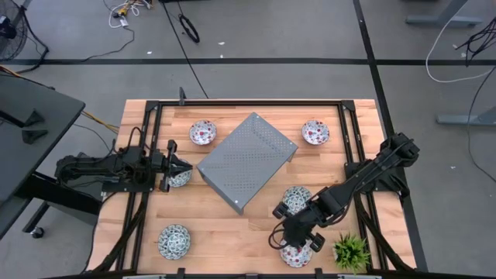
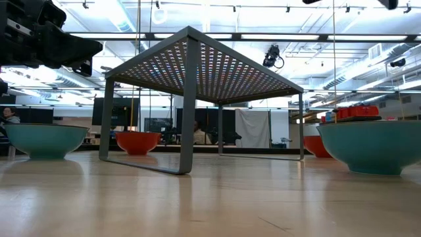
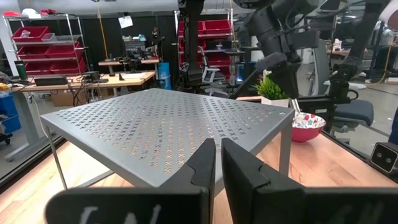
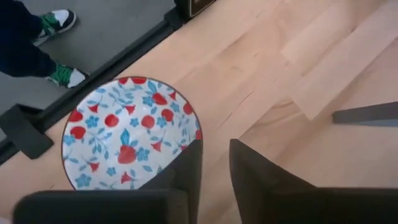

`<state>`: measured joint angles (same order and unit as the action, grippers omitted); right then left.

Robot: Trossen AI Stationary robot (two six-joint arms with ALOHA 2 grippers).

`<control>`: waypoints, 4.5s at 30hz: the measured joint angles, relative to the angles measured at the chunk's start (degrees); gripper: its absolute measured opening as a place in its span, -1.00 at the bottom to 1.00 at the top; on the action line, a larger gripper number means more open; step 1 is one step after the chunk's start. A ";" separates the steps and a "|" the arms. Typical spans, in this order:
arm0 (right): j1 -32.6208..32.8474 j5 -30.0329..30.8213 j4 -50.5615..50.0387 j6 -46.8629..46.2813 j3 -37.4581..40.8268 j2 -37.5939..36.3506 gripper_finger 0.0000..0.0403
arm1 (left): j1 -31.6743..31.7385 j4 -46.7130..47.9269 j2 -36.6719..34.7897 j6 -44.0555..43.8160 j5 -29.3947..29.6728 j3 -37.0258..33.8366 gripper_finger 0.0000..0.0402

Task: Pick & Place Mini bowls
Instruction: Put the bottom red patterned bowl on the shelf

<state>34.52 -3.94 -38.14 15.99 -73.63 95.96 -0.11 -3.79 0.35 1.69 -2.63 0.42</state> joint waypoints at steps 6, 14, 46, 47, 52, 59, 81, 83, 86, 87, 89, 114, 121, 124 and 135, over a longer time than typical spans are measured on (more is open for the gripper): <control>0.04 -0.03 0.02 0.98 0.00 2.17 -0.29 | 0.00 0.11 -0.01 -0.01 -0.02 0.00 -0.85; 0.04 -0.03 -0.31 -2.95 0.00 5.00 -0.18 | -0.01 0.22 0.01 0.00 -0.04 0.01 -0.85; -0.63 0.43 -0.81 -8.02 0.02 10.66 -0.47 | 0.01 0.17 0.01 0.00 0.00 0.00 -0.85; -0.61 0.32 -0.86 -8.02 0.02 10.66 -0.50 | -0.01 0.17 0.01 0.00 0.00 -0.01 -0.85; -0.59 -0.17 -0.65 -8.01 0.44 10.64 -0.62 | -0.01 0.18 0.01 -0.02 -0.02 0.01 -0.85; -0.59 -0.19 -0.53 -7.86 2.38 10.62 -0.59 | 0.01 0.19 0.01 0.00 -0.01 0.00 -0.85; -0.61 -1.99 -0.45 -9.76 3.04 10.47 -0.75 | 0.01 0.19 0.01 0.00 -0.01 0.01 -0.85; -0.59 -2.09 -0.49 -10.05 3.04 10.32 -0.76 | 0.00 0.19 0.01 0.00 0.00 0.00 -0.85; -0.59 -2.14 -0.63 -11.00 3.09 9.65 -0.78 | 0.01 0.19 0.01 -0.01 -0.01 0.01 -0.85; -0.56 -2.15 -0.74 -11.02 3.10 9.30 -0.79 | 0.01 0.19 0.01 0.00 0.00 0.00 -0.85; -0.55 -2.27 -0.69 -11.02 3.10 8.44 -0.85 | -0.01 0.18 0.01 -0.02 0.00 -0.01 -0.85; -5.69 -8.37 -8.15 -32.17 -5.75 -1.69 -1.00 | 0.01 0.20 0.01 0.00 -0.01 0.00 -0.85; -9.53 -10.11 -11.63 -33.51 -14.51 -1.82 -1.00 | 0.00 0.17 0.01 0.00 0.00 0.01 -0.85; -11.76 -11.60 -11.77 -33.54 -17.81 -1.82 -1.00 | -0.01 0.20 0.01 0.00 0.00 -0.01 -0.85; -21.51 -13.16 -12.12 -33.53 -25.77 -1.82 -1.00 | 0.00 0.17 0.00 0.00 0.00 0.00 -0.85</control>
<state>13.01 -17.09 -50.26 -17.55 -99.39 94.15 -0.11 -3.62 0.35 1.69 -2.63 0.41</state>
